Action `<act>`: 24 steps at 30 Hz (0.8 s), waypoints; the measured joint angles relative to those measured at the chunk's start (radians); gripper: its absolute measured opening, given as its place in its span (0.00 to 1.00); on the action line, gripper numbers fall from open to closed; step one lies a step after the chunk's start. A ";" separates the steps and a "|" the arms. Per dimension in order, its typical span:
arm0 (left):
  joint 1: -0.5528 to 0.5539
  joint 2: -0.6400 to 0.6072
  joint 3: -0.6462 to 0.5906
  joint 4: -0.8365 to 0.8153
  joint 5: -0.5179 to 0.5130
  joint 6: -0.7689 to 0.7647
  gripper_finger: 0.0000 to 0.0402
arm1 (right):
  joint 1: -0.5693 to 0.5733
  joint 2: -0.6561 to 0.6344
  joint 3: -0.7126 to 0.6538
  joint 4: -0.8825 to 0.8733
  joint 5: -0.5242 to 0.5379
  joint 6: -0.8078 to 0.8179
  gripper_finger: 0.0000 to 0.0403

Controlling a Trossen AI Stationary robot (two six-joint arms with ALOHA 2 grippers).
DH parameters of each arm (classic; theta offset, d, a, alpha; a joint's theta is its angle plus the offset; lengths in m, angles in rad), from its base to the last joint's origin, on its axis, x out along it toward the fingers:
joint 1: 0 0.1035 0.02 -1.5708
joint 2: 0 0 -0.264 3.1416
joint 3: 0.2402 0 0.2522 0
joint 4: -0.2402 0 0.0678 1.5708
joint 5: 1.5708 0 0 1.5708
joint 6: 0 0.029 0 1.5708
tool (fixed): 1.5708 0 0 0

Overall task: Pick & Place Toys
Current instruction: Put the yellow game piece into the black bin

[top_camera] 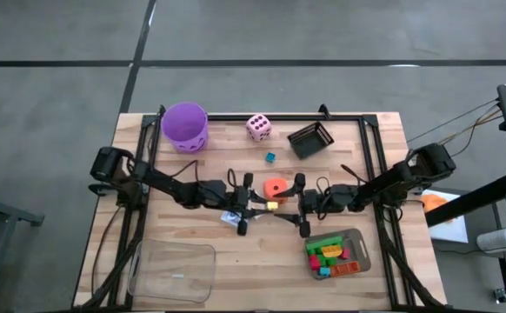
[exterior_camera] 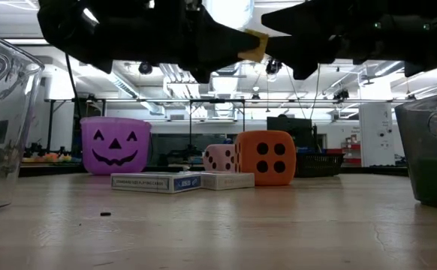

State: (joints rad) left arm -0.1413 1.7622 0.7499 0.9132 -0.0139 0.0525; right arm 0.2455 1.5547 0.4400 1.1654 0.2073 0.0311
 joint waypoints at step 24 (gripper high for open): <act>-0.002 0.029 0.044 -0.009 0.011 0.000 0.22 | 0.002 -0.003 0.050 -0.147 0.001 0.006 0.31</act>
State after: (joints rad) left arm -0.1436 1.7916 0.7934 0.9041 -0.0025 0.0529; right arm 0.2470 1.5513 0.4901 1.0185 0.2080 0.0367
